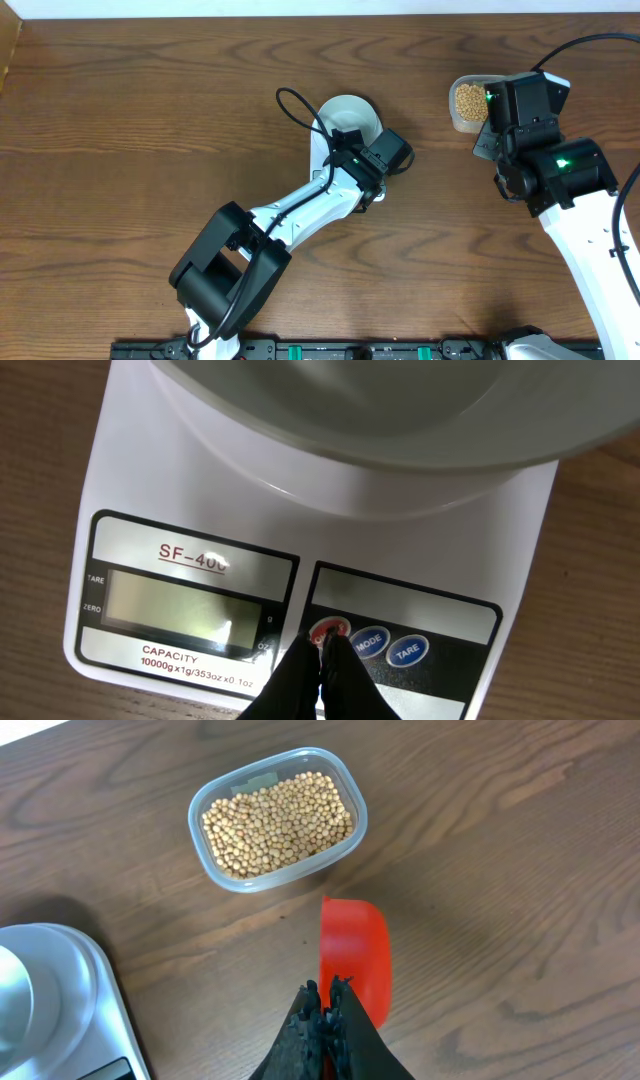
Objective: Scoop item into bowl and weigh 50g on scale
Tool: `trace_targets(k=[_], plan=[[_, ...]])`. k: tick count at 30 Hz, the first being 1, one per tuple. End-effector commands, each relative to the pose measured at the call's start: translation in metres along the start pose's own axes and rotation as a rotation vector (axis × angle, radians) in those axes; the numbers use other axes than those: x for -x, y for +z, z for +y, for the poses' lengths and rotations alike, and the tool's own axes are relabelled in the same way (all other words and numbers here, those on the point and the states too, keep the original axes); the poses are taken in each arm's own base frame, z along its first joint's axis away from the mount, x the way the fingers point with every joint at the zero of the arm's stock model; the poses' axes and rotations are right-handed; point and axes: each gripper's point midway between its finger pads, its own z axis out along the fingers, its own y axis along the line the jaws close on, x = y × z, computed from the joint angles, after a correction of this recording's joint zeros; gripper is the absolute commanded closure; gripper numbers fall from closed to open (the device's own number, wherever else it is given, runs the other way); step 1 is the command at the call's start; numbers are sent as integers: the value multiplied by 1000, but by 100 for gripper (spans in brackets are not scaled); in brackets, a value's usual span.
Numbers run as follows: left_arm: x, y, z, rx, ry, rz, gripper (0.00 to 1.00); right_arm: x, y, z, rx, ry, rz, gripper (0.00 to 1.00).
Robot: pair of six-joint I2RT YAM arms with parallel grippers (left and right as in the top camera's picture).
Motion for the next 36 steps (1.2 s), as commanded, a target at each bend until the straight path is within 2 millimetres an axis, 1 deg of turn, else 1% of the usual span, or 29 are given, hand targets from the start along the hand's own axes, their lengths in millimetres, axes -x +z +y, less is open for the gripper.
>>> trace_targets(k=[1, 16, 21, 36], plan=[[-6, 6, 2, 12, -2, 14, 93, -2, 4, -2, -12, -8, 6, 99], [-7, 9, 4, 13, -3, 10, 93, -2, 4, -2, -12, -8, 7, 99], [-10, 15, 5, 25, 2, 17, 93, -2, 4, -2, -13, -8, 6, 99], [-11, 20, 5, 29, 3, 16, 93, -2, 4, -2, -12, -8, 7, 99]])
